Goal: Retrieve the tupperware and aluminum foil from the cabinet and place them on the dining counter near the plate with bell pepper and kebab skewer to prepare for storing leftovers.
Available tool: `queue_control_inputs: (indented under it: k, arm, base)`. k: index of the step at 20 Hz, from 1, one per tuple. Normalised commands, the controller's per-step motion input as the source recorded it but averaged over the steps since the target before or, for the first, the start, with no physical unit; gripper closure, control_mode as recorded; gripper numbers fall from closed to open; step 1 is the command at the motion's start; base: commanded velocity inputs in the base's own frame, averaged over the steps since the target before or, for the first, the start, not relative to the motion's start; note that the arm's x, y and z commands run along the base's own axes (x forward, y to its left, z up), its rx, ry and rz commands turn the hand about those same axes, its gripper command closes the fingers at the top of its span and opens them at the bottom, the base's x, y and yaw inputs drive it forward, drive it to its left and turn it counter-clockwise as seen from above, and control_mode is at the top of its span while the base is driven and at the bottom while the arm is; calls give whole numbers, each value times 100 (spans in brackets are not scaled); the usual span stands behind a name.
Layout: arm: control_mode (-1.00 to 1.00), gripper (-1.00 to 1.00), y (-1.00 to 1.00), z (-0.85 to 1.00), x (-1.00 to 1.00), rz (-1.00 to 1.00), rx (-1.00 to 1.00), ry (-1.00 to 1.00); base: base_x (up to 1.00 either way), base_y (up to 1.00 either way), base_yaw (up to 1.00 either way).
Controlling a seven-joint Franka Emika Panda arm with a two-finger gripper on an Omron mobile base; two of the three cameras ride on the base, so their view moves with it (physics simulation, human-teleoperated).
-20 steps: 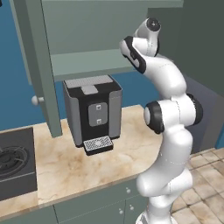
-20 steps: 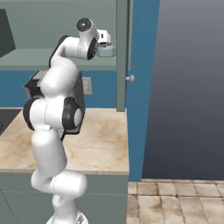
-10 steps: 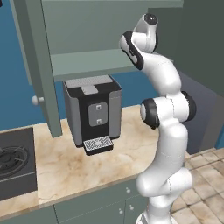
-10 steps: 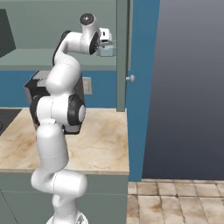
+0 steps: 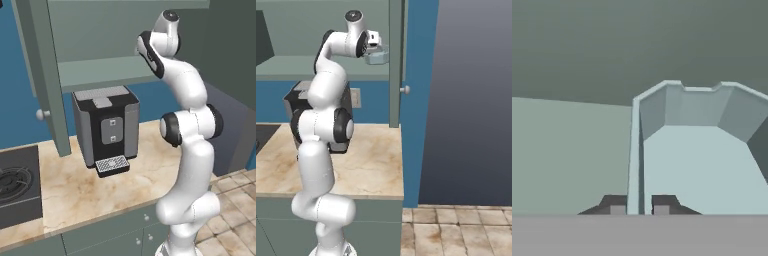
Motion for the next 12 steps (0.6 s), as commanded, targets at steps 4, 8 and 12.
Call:
queue_control_inputs:
  k: [4, 8, 12]
  arm:
    - [-100, 100, 41, -38, -100, 0, -5, -21]
    - [-100, 100, 9, 0, -100, 0, 0, -9]
    - [-100, 100, 0, 0, -100, 0, 0, -1]
  base:
    - [0, 0, 0]
    - [0, 0, 0]
    - [0, 0, 0]
